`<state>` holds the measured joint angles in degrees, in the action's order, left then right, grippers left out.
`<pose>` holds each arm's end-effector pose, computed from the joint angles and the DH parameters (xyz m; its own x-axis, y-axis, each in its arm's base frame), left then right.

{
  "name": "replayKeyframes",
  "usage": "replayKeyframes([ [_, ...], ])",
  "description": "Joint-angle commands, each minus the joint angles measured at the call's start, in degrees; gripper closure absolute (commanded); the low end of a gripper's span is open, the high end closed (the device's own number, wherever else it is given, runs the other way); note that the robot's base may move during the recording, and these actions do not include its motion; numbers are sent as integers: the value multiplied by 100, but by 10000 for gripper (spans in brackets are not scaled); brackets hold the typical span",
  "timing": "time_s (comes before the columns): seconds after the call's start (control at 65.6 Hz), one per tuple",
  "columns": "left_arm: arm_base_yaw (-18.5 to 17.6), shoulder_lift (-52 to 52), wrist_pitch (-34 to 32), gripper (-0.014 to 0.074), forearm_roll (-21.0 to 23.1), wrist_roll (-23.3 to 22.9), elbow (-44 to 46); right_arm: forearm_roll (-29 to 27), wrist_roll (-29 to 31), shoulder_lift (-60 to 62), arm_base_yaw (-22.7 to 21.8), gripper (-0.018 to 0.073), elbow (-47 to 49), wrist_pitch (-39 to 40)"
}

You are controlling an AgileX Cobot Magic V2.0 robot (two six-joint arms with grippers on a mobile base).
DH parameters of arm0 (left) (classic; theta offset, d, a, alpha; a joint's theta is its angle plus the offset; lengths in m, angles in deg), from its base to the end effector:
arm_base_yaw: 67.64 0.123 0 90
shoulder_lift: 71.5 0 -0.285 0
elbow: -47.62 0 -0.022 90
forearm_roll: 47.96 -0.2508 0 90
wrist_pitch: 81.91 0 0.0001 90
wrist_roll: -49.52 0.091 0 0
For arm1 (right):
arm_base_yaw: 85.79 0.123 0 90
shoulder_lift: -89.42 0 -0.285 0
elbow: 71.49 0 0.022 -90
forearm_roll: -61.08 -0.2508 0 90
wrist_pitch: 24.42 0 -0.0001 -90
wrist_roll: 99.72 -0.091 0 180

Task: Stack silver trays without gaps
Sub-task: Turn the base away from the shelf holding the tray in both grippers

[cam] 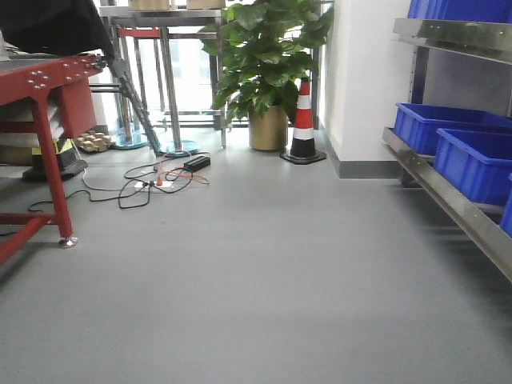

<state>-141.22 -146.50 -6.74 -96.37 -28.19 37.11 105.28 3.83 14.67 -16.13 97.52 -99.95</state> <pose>0.1203 -0.1754 0.3834 -0.6241 -0.0326 -0.7807 0.0489 0.9955 -0.0807 0.1274 0.1669 0.3772 -0.6753 0.0661 -0.7346 0.0097 0.9967 0.0807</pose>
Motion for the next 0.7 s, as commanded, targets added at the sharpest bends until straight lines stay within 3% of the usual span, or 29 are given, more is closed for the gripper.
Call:
replayKeyframes([
  [0.0, -142, -77, -520, 613, 154, 101, 15, 53, 3, -27, 115, 574, 110, 833],
  [0.686, -142, -77, -520, 613, 118, 101, 15, 53, 3, -27, 115, 574, 110, 833],
])
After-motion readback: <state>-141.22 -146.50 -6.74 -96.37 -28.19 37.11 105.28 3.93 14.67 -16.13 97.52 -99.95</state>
